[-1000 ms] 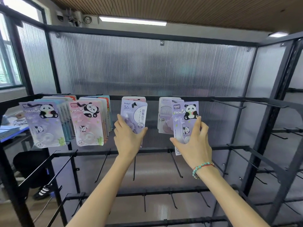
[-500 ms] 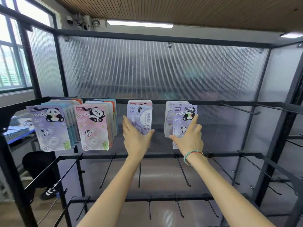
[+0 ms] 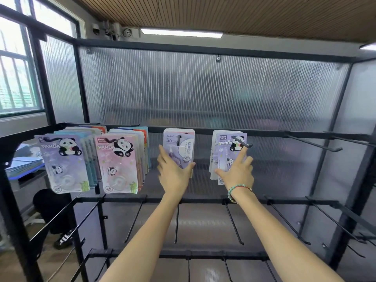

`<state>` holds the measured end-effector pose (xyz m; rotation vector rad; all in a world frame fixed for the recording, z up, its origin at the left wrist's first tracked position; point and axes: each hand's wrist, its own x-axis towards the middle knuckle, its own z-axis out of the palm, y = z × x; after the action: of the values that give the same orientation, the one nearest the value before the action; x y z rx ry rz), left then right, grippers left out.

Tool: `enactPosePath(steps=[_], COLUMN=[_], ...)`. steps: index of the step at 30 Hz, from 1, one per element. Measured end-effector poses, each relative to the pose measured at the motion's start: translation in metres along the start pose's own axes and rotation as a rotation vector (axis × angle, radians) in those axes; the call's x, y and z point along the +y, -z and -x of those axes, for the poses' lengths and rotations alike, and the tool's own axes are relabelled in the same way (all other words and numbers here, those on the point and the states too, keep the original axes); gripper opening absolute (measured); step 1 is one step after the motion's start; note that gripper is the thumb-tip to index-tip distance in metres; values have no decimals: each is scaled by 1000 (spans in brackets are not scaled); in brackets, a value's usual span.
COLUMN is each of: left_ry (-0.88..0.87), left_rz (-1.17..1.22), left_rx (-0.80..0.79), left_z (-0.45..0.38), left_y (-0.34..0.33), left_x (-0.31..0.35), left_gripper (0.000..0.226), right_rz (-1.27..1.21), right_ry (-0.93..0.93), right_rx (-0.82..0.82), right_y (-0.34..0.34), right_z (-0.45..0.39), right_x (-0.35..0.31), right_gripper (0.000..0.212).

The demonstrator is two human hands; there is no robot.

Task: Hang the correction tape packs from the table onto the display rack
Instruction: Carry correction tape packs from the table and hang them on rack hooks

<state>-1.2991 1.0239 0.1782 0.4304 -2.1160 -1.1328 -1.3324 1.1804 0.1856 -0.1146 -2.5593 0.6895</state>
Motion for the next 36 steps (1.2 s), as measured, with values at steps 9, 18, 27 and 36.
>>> enactPosePath(steps=[9, 18, 27, 36], left_ry=[-61, -265, -88, 191], left_rz=[-88, -276, -433, -587], left_rx=[1, -117, -96, 169], left_z=[9, 56, 128, 198], left_y=[7, 50, 154, 332], left_x=[-8, -19, -73, -141], left_gripper=[129, 77, 65, 60], right_rz=[-150, -143, -280, -310], right_ry=[-9, 194, 479, 876], right_rx=[13, -149, -367, -628], right_y=[0, 26, 26, -13], right_z=[15, 67, 150, 290], right_x=[8, 12, -42, -159], right_gripper=[130, 93, 54, 58])
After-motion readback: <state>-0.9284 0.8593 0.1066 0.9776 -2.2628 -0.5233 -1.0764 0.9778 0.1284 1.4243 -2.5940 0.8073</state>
